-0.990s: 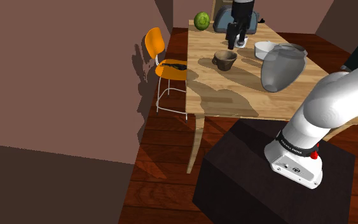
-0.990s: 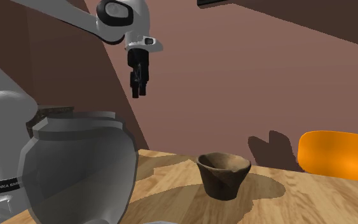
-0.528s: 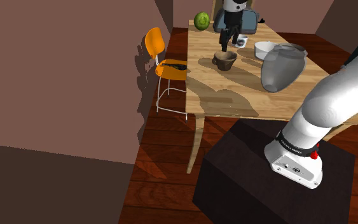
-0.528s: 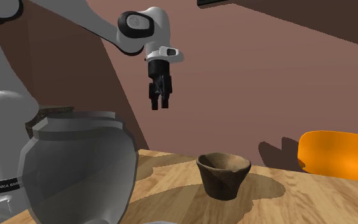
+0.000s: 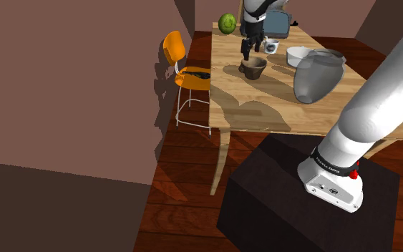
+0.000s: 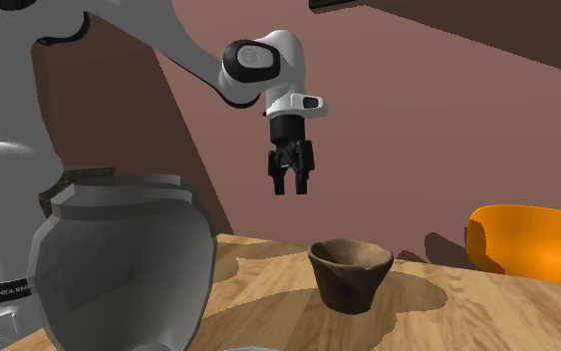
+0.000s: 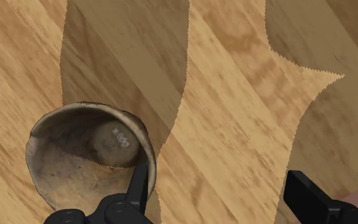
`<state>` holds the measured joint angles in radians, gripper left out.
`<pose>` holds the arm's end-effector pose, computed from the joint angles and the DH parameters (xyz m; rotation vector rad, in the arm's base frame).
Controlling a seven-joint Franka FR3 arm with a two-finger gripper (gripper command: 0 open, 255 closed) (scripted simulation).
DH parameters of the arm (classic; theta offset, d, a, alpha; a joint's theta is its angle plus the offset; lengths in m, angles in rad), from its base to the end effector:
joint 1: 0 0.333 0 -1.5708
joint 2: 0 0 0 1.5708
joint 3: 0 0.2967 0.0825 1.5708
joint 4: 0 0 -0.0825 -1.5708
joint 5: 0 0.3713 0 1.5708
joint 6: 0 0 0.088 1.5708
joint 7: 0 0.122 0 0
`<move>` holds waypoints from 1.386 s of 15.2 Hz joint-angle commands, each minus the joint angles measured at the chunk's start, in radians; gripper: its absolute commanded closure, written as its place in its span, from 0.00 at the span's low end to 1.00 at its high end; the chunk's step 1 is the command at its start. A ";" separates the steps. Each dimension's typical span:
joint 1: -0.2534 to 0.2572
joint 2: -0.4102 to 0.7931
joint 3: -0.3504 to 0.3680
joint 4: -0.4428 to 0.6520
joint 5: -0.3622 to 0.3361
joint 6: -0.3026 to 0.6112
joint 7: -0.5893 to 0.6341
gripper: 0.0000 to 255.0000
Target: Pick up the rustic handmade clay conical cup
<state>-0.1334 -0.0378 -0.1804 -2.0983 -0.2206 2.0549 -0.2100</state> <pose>0.4955 -0.1767 0.4093 2.9604 -0.0001 -0.0806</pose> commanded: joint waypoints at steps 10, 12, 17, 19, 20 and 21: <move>-0.052 0.283 -0.037 0.197 0.025 0.106 -0.073 0.00; -0.053 0.296 -0.037 0.185 0.025 0.130 -0.069 0.00; -0.054 0.313 -0.037 0.173 0.025 0.159 -0.065 1.00; -0.054 0.313 -0.037 0.173 0.025 0.159 -0.065 1.00; -0.054 0.313 -0.037 0.173 0.025 0.159 -0.065 1.00; -0.054 0.313 -0.037 0.173 0.025 0.159 -0.065 1.00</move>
<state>-0.1878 0.2747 -0.2174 -1.9251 -0.1956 2.2134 -0.2752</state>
